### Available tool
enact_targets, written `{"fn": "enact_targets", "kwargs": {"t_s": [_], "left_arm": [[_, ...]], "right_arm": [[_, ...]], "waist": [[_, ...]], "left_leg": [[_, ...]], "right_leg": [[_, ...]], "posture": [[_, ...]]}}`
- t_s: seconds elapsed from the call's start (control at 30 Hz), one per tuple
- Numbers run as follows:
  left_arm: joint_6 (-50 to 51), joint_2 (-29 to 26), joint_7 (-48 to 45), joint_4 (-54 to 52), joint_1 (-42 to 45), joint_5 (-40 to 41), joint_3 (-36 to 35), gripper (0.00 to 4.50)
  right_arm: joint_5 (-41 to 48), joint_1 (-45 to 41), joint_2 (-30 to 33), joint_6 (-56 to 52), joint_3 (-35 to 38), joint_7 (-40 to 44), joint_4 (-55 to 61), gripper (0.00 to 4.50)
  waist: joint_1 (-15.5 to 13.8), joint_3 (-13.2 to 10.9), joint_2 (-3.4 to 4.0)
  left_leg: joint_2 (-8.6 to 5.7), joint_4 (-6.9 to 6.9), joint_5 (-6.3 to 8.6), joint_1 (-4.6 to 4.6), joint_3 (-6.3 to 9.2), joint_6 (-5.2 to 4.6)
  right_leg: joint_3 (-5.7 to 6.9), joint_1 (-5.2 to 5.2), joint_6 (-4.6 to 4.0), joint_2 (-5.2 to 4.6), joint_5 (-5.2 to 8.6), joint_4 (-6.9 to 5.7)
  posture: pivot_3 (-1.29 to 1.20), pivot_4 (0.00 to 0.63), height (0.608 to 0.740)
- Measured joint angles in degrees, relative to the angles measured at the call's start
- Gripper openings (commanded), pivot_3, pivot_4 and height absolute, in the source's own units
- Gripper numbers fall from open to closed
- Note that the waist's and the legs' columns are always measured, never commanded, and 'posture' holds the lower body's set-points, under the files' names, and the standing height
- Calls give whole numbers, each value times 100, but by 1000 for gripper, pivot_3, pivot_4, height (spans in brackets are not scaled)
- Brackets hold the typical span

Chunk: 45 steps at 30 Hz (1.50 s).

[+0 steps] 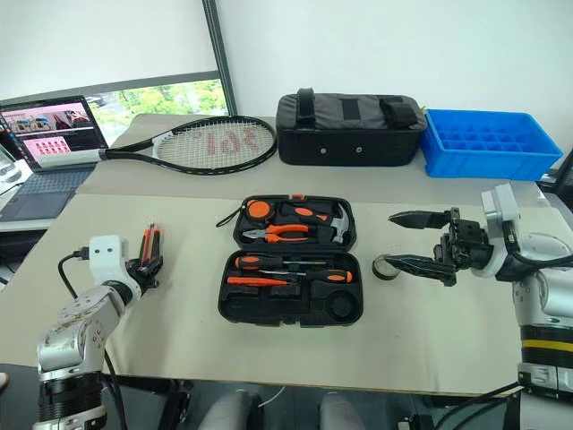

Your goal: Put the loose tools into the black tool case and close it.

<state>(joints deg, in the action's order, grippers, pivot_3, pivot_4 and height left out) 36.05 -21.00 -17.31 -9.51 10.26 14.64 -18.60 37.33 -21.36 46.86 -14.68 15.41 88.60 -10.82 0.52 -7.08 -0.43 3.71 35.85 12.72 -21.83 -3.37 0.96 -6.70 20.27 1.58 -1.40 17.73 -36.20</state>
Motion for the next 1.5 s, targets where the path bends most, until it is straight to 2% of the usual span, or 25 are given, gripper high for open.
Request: {"fn": "enact_targets", "kwargs": {"t_s": [0.1,0.27,0.43,0.7,1.17,1.2,1.33,1.37,1.4,1.5], "left_arm": [[-618,-326,-749,-226,210,87,440,1786],[-1764,-1090,-2868,-734,302,270,1734,1786],[-2669,-1893,-4372,-639,309,-235,2958,1786],[-2737,-2086,-5223,-316,831,-540,3602,1786],[-3081,-1839,-5532,464,1550,-1048,4101,1786],[-3078,-1822,-5549,470,1550,-1044,4105,2286],[-3028,-1754,-5501,471,1549,-991,4016,3686],[-2997,-1718,-5465,470,1546,-970,3973,3859],[-2955,-1666,-5425,468,1533,-885,3931,4334],[-2697,-1505,-5362,364,1498,-471,3681,4334]], "right_arm": [[-1,29,7,6,29,0,1,4500],[-22,206,93,94,83,9,-68,4500],[-62,477,259,228,145,18,-92,4500],[-30,901,363,236,368,11,116,4500],[-6,1169,370,234,593,-44,435,4500],[-6,1183,370,234,594,-46,456,4500],[-6,1266,370,234,616,-59,486,4500],[-6,1271,370,233,616,-64,486,4500],[-6,1271,370,233,618,-74,493,4500],[-6,1270,370,233,623,-97,513,4500]], "waist": [[-19,1,1],[22,9,24],[74,4,20],[32,-1,13],[39,-3,10],[34,-2,11],[27,-2,11],[27,-2,10],[26,-2,11],[35,-2,11]], "left_leg": [[-1,-1,0,-2,-1,1],[0,-13,1,0,-5,1],[7,-10,0,4,-8,-1],[5,2,3,-6,-7,-6],[6,5,5,-9,-5,-11],[6,5,5,-9,-4,-11],[5,7,5,-10,-4,-11],[5,7,5,-10,-4,-11],[5,7,5,-9,-4,-11],[7,8,5,-9,-4,-11]], "right_leg": [[1,-1,1,0,-1,8],[-5,1,1,2,0,15],[-12,0,-3,11,2,9],[-10,1,1,9,2,9],[-10,1,0,11,2,7],[-10,1,0,11,2,7],[-10,0,1,10,2,7],[-10,0,1,10,2,7],[-10,0,1,10,2,6],[-9,1,1,11,2,3]], "posture": [[0,150,708],[0,150,708],[0,150,708],[0,150,708],[0,150,708],[0,150,708],[0,150,708],[0,150,708],[0,150,708],[0,150,708]]}}
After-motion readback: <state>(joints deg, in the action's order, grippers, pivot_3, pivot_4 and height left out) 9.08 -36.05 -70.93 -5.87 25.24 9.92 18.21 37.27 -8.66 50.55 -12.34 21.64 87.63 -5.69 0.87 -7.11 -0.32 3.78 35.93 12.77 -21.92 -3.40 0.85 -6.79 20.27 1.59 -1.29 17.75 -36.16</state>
